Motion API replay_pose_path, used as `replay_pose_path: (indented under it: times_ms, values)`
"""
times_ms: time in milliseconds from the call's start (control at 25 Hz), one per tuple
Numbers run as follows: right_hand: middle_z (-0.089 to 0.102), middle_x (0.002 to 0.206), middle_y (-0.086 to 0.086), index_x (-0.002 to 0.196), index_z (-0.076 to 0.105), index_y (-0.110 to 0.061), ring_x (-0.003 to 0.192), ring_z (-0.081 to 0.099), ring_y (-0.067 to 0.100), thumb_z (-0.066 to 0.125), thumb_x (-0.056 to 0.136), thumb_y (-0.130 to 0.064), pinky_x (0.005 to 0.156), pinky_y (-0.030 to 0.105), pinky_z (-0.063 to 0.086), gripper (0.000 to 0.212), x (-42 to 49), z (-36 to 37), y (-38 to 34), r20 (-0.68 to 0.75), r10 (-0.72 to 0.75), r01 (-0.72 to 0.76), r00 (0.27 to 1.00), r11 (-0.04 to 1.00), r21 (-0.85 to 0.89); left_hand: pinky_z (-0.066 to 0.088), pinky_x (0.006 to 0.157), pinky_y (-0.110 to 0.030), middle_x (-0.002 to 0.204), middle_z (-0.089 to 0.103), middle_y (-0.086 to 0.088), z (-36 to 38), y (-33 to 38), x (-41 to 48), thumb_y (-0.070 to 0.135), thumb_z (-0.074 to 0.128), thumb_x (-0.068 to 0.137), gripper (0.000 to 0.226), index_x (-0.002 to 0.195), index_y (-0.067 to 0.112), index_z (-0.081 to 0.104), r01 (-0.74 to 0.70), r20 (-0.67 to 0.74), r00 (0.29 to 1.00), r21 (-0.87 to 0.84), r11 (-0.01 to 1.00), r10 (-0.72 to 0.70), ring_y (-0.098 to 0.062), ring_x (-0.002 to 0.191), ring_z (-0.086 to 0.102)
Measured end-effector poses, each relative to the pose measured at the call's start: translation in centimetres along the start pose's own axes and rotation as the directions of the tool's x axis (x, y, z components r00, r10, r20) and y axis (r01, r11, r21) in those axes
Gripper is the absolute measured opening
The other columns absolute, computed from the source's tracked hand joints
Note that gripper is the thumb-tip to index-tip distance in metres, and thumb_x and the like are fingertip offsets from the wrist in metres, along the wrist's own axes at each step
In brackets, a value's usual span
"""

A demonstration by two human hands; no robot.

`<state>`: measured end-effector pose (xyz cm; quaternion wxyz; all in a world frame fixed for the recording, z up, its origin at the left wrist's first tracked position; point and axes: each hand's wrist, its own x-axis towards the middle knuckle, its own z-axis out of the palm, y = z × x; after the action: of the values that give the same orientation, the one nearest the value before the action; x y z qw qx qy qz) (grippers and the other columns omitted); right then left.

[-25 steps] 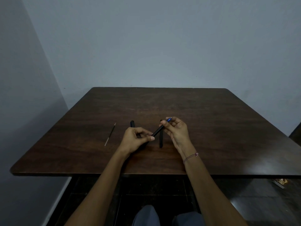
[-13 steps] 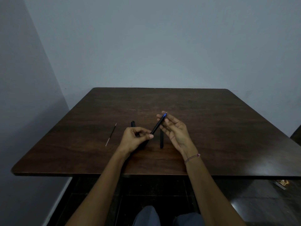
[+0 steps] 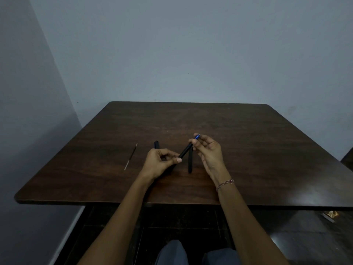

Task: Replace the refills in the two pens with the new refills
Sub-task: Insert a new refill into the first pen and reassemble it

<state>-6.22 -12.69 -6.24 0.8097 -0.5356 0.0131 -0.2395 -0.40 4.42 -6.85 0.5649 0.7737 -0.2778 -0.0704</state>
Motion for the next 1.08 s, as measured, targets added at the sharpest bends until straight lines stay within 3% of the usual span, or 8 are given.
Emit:
replay_pose_path:
  times_ms: [200,400,480,560,640,720,880,1080]
  values:
    - [0.069,0.091,0.006,0.108,0.064,-0.010,0.071,0.063,0.006,0.052,0.094,-0.012,0.065,0.019,0.054,0.019,-0.1,0.7,-0.2,-0.038,-0.009,0.008,0.999,1.000,-0.016,0.052,0.064,-0.015,0.075,0.070,0.006,0.1,-0.1,0.4,0.013,0.078,0.074,0.014,0.079,0.024,0.071,0.004,-0.343,0.936,-0.227,0.974,-0.084,-0.007,0.073,0.064]
    - [0.069,0.087,0.005,0.113,0.066,-0.007,0.072,0.062,0.002,0.055,0.094,-0.009,0.062,0.017,0.050,0.022,0.9,3.0,0.4,-0.011,-0.013,0.006,1.000,0.886,-0.463,0.054,0.070,-0.020,0.087,0.070,-0.007,-0.4,-0.6,0.5,0.013,0.074,0.079,0.016,0.094,0.008,0.070,-0.021,-0.551,0.816,-0.329,0.944,-0.174,-0.007,0.075,0.063]
    - [0.069,0.103,0.007,0.113,0.068,-0.014,0.089,0.061,0.006,0.056,0.093,-0.010,0.073,0.017,0.046,0.024,1.5,4.6,0.9,0.140,-0.008,0.104,0.990,0.710,-0.697,0.052,0.067,-0.013,0.087,0.069,-0.008,-0.7,-0.6,0.4,0.013,0.073,0.079,0.019,0.096,0.003,0.070,-0.033,-0.602,0.775,-0.342,0.939,-0.192,-0.006,0.074,0.063]
    - [0.065,0.114,0.008,0.116,0.067,-0.022,0.105,0.056,0.017,0.054,0.093,-0.017,0.086,0.025,0.044,0.026,2.4,6.1,1.9,0.282,0.054,0.232,0.958,0.433,-0.871,0.053,0.070,-0.016,0.087,0.070,-0.008,-0.9,-0.7,0.4,0.015,0.073,0.080,0.019,0.095,0.004,0.070,-0.033,-0.630,0.753,-0.327,0.944,-0.192,-0.009,0.076,0.064]
    - [0.058,0.118,0.011,0.121,0.062,-0.025,0.115,0.047,0.030,0.050,0.094,-0.025,0.093,0.040,0.042,0.030,3.3,7.7,2.8,0.327,0.156,0.303,0.932,0.160,-0.939,0.053,0.071,-0.015,0.085,0.071,-0.004,-1.0,-0.8,0.5,0.016,0.073,0.080,0.016,0.093,0.007,0.071,-0.040,-0.647,0.738,-0.327,0.944,-0.192,-0.007,0.076,0.065]
    - [0.053,0.121,0.013,0.122,0.061,-0.022,0.119,0.040,0.034,0.048,0.094,-0.025,0.095,0.047,0.039,0.031,3.7,8.9,3.4,0.323,0.217,0.329,0.921,0.008,-0.944,0.052,0.068,-0.011,0.082,0.070,-0.001,-1.1,-1.0,0.7,0.017,0.073,0.079,0.015,0.091,0.009,0.071,-0.051,-0.657,0.723,-0.362,0.931,-0.216,-0.003,0.074,0.065]
    - [0.053,0.119,0.015,0.111,0.065,-0.009,0.117,0.043,0.035,0.047,0.095,-0.020,0.094,0.044,0.040,0.027,3.9,9.9,3.6,0.306,0.241,0.333,0.921,-0.076,-0.940,0.050,0.062,-0.010,0.076,0.069,0.004,-1.1,-1.2,0.8,0.016,0.074,0.078,0.008,0.085,0.013,0.070,-0.070,-0.652,0.724,-0.395,0.916,-0.226,0.005,0.066,0.065]
    - [0.063,0.101,0.017,0.093,0.069,-0.003,0.095,0.060,0.034,0.057,0.088,-0.015,0.075,0.034,0.046,0.017,3.6,9.5,3.8,0.302,0.114,0.309,0.946,-0.048,-0.950,0.053,0.066,-0.014,0.075,0.069,0.007,-1.0,-1.2,0.9,0.016,0.075,0.078,0.008,0.085,0.015,0.070,-0.077,-0.638,0.740,-0.395,0.915,-0.213,0.002,0.067,0.065]
